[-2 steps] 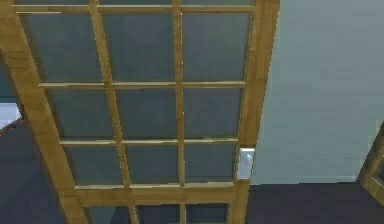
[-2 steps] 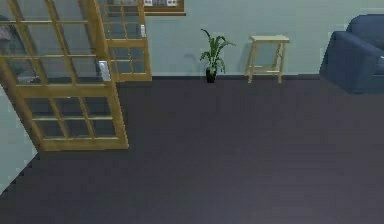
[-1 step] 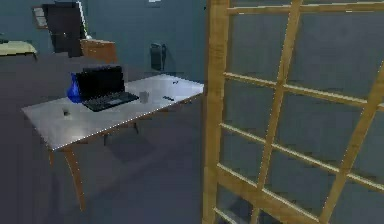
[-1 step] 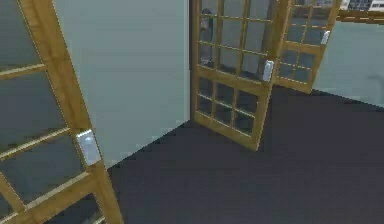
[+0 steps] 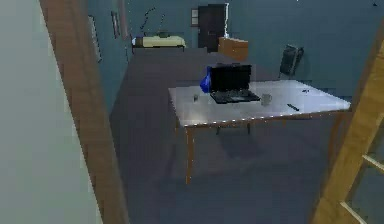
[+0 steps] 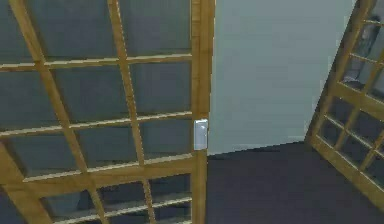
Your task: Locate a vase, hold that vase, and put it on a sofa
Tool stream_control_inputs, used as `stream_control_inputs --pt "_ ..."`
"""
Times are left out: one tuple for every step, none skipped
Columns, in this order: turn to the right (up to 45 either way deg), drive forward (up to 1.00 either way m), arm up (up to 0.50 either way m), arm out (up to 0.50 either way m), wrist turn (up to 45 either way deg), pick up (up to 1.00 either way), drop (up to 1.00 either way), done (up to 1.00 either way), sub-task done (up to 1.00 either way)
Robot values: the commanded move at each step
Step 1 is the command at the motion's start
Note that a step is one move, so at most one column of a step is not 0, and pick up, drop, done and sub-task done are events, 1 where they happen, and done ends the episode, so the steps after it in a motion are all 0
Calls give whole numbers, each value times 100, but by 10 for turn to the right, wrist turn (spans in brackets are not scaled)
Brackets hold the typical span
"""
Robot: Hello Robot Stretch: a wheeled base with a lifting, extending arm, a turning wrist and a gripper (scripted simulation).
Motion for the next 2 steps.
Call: stream_control_inputs --pt "0 85 0 0 0 0 0 0 0" --pt "-450 0 0 0 0 0 0 0 0"
